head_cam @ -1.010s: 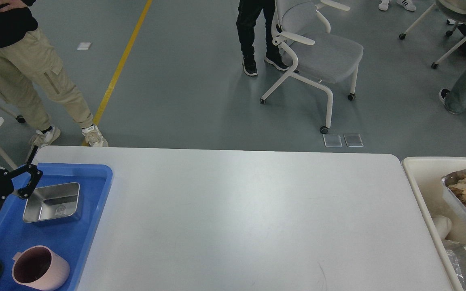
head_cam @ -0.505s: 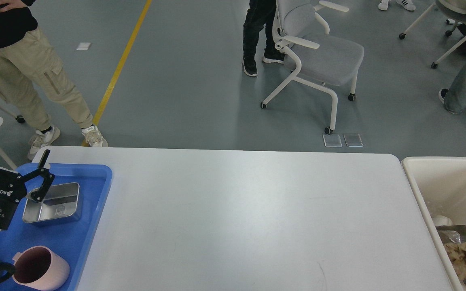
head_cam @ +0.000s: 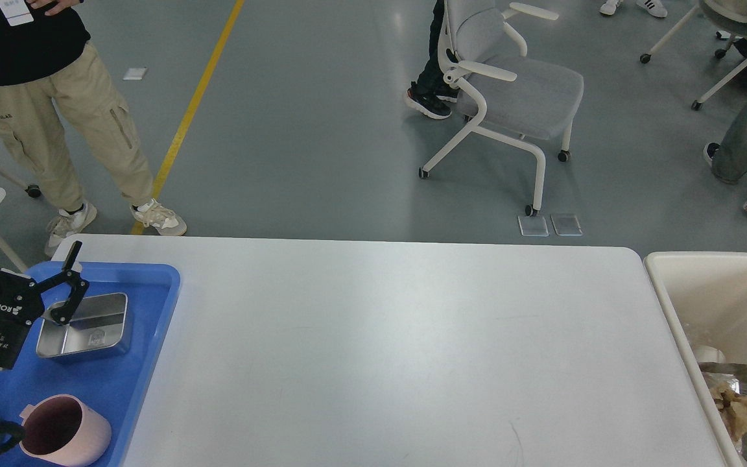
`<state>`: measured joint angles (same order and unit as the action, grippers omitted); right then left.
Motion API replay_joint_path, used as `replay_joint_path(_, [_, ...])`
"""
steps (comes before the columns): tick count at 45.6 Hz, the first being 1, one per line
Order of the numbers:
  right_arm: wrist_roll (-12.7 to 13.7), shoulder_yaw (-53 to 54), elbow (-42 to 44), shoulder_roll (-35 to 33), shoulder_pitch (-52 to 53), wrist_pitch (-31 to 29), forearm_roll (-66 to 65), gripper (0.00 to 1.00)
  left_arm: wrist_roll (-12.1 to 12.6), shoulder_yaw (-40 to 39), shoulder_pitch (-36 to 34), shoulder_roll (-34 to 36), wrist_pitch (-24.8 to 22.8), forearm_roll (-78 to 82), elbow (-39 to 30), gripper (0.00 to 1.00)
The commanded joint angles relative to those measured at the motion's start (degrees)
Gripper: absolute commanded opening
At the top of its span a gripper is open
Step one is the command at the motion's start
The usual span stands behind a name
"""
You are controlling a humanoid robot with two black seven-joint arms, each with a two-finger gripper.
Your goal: Tidy desktop
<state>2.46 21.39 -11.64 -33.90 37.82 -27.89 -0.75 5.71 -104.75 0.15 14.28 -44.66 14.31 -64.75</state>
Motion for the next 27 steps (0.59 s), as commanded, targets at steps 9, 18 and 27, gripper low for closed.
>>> replay_joint_path(9, [0.61,18.65,-1.88,14.55,12.11,-2.51,5.49,1.0,-0.08,0.16,-0.42,-0.13,0.18,-0.08,1.47,0.97])
replay_joint_path(18, [0.26,38.54,-15.76,20.53,4.3,-5.25,5.49,1.0,-0.08,0.25,-0.68,-0.39,1.15,-0.08,1.64,0.97])
replay_joint_path(27, [0.0,44.61,-24.74,27.3,-4.15,-5.33,5.49,1.0,0.27,0.25,-1.38,-0.66,1.94,-0.25,3.57,0.97])
